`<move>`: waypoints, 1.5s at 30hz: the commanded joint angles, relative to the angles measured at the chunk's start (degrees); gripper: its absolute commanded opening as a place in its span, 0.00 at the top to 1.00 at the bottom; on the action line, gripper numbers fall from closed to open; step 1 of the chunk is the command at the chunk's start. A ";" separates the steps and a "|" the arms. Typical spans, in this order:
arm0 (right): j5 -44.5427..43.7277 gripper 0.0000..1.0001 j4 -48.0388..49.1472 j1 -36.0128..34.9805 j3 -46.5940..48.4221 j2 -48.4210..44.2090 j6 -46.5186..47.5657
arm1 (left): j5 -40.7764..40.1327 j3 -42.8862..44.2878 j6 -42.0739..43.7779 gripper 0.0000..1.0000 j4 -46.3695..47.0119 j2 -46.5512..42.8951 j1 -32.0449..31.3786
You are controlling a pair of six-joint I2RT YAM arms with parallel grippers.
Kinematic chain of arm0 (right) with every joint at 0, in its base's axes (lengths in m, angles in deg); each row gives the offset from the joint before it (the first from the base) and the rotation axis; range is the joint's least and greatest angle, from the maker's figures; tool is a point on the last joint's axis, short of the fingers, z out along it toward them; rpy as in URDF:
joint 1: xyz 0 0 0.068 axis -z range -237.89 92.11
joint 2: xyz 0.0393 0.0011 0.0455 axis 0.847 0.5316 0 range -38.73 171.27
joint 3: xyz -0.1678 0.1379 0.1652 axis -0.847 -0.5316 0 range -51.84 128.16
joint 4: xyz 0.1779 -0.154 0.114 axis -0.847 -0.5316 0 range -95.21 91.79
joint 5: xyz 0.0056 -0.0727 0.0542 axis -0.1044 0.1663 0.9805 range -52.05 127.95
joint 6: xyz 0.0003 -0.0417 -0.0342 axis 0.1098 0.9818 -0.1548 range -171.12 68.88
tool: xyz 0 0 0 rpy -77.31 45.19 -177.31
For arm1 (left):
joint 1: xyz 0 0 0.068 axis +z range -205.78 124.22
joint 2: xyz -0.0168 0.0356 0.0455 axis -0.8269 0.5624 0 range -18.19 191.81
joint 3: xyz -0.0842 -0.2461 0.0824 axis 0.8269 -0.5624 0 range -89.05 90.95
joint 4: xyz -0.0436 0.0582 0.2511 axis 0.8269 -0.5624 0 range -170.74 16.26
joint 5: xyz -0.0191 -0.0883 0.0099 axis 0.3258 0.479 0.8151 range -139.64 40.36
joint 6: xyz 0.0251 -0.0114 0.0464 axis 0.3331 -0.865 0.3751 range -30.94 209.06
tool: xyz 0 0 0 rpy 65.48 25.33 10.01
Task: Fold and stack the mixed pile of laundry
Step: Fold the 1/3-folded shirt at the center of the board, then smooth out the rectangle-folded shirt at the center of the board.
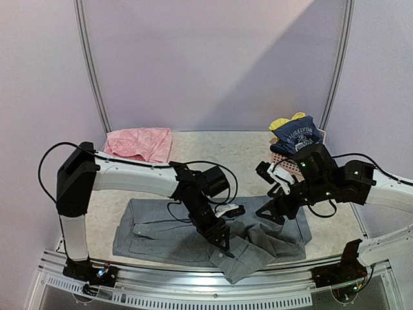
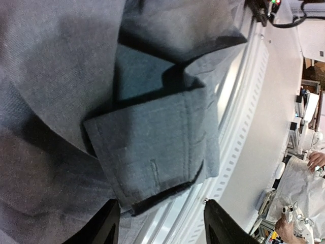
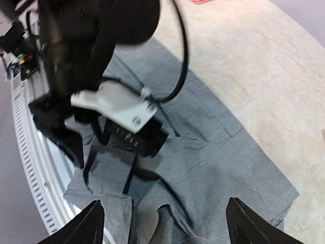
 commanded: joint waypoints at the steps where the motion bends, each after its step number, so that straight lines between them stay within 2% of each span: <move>1: -7.40 0.16 3.47 0.10 -0.45 0.40 -2.92 | -5.54 -0.63 -3.43 0.43 1.94 3.36 -2.43; 7: -6.72 0.17 4.66 0.10 0.15 2.99 -3.31 | -8.49 -0.58 -5.92 0.44 4.97 4.63 -3.77; 14: -5.26 0.18 4.33 0.10 1.20 3.83 -3.34 | -8.45 -0.51 -6.21 0.54 7.24 4.98 -4.54; 18: -5.72 0.18 4.29 0.08 1.40 3.54 -3.05 | -9.87 0.55 -5.59 0.70 5.93 4.97 -5.03; 24: -5.78 0.19 4.37 0.07 1.32 3.36 -3.42 | -13.12 0.96 -5.73 1.00 2.24 3.30 -5.13; 33: -13.48 0.19 5.91 0.45 1.74 3.93 -4.00 | -17.67 0.28 -5.60 1.00 -3.60 -4.33 -5.09; 38: -11.83 0.19 8.16 2.26 1.55 4.62 -6.50 | -19.21 -0.44 -7.08 0.97 -5.44 -8.41 -4.78; 45: -11.03 0.20 9.50 2.91 1.40 5.97 -6.09 | -17.28 -4.16 -9.50 0.94 -2.10 -7.41 -4.78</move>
